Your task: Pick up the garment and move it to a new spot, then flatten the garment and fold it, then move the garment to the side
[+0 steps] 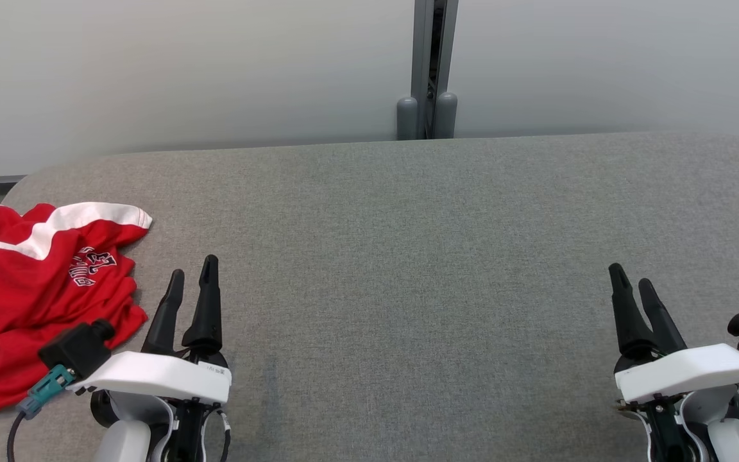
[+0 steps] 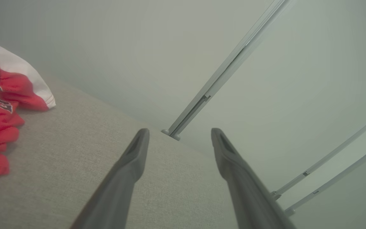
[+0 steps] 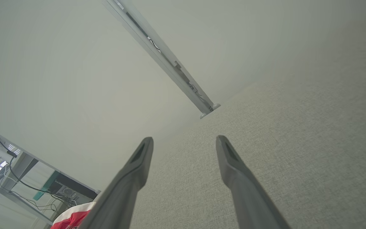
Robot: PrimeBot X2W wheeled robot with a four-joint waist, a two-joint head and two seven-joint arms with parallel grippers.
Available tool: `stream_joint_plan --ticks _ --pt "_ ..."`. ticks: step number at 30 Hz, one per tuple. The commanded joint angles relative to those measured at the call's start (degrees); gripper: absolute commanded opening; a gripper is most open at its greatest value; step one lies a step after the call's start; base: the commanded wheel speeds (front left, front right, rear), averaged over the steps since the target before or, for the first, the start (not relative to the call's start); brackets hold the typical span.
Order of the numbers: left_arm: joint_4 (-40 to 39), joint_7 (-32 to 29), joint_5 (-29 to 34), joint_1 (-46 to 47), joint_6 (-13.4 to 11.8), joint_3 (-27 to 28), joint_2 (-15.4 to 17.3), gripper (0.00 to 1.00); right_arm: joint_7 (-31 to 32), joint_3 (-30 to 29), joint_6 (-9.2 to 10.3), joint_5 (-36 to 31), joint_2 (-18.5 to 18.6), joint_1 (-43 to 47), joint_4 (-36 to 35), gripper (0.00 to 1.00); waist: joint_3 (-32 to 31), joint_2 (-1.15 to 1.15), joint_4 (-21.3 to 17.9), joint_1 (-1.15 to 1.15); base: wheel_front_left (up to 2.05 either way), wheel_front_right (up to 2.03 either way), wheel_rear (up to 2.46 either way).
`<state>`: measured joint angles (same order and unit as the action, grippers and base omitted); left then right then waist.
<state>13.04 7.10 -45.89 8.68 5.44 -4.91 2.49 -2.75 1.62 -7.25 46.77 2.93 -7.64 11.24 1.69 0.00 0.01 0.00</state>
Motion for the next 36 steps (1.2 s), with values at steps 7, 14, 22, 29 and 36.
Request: stream_joint_plan --ticks 7,14,22,29,36 --pt "-1.7 1.3 6.5 0.3 -1.6 -0.7 0.2 1.00 -2.1 2.8 -0.32 -5.8 1.3 -1.0 -2.1 1.00 0.1 0.00 0.1 0.00 0.00 0.00 0.00" --pt "-2.1 2.2 11.2 0.0 -2.1 -1.0 0.3 1.00 -3.5 2.8 -0.33 -10.7 1.1 -0.7 -3.0 1.00 0.1 0.00 0.1 0.00 0.00 0.00 0.00" --pt "-2.3 3.1 15.3 -0.4 -2.5 -1.4 0.3 1.00 -4.9 3.8 -0.34 -15.7 1.0 -0.5 -3.8 1.00 0.2 0.00 0.2 0.00 0.00 0.00 0.00" --pt "-2.3 3.8 18.1 -0.4 -2.5 -1.4 0.3 1.00 -6.0 4.6 -0.35 -19.0 0.9 -0.6 -4.4 1.00 0.3 0.00 0.1 0.00 0.00 0.00 0.00" --pt "-2.2 4.6 21.6 -1.0 -2.6 -1.5 0.4 1.00 -7.2 5.2 -0.36 -22.9 0.9 -0.2 -4.8 1.00 0.1 0.00 0.0 0.00 0.00 0.00 0.00"
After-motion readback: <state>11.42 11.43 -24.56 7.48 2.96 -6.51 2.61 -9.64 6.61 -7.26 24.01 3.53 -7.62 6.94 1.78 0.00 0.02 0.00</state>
